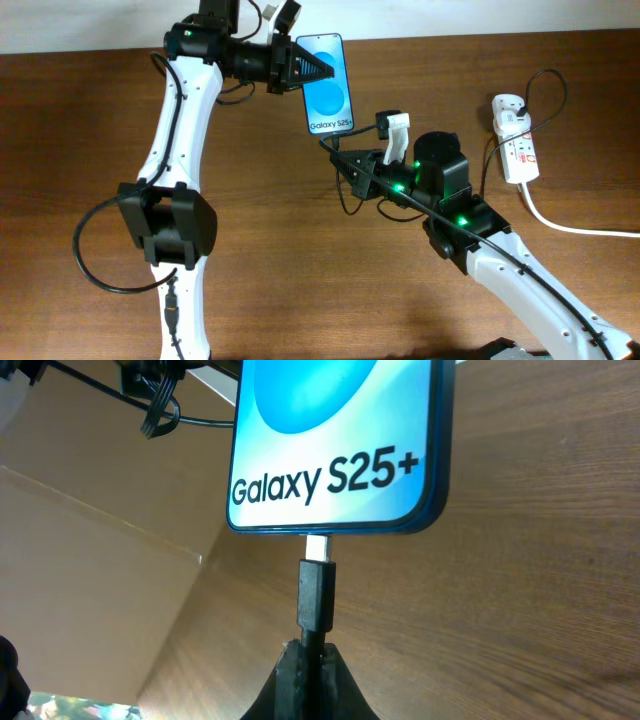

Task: Plug charger to phone and switch on socket
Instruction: 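Push the USB-C plug up into the phone's bottom port with the right gripper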

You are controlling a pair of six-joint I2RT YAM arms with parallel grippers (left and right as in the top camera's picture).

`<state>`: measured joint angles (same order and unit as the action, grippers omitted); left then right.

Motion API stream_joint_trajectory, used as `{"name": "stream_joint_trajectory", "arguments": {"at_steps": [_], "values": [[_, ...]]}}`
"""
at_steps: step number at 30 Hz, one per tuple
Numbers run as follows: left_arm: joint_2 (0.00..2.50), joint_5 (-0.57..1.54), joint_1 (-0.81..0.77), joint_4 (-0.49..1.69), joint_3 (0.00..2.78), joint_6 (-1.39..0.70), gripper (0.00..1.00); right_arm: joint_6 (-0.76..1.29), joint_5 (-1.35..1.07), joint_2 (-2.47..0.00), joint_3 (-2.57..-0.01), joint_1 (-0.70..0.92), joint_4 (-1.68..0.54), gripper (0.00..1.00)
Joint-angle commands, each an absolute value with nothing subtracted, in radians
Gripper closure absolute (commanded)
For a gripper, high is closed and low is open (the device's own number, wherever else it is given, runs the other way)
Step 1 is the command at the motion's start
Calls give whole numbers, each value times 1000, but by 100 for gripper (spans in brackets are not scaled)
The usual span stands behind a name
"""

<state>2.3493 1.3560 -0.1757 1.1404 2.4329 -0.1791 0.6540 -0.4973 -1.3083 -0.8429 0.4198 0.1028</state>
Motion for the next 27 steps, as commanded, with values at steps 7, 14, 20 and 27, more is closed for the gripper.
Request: {"name": "stream_joint_trajectory", "arguments": {"at_steps": [7,14,20,27], "values": [[2341,1372,-203,1138,2449,-163,100,664,-488,-1316,-847,426,110,96],[2341,1365,-216,1139,2449,-163,100,664,-485,-1316,-848,425,128,96],[2341,1365,-216,1139,2449,-162,100,664,-460,-1316,-849,423,200,96],[2341,1364,-216,1142,2449,-162,100,664,-525,-1316,-871,319,215,96]]}}
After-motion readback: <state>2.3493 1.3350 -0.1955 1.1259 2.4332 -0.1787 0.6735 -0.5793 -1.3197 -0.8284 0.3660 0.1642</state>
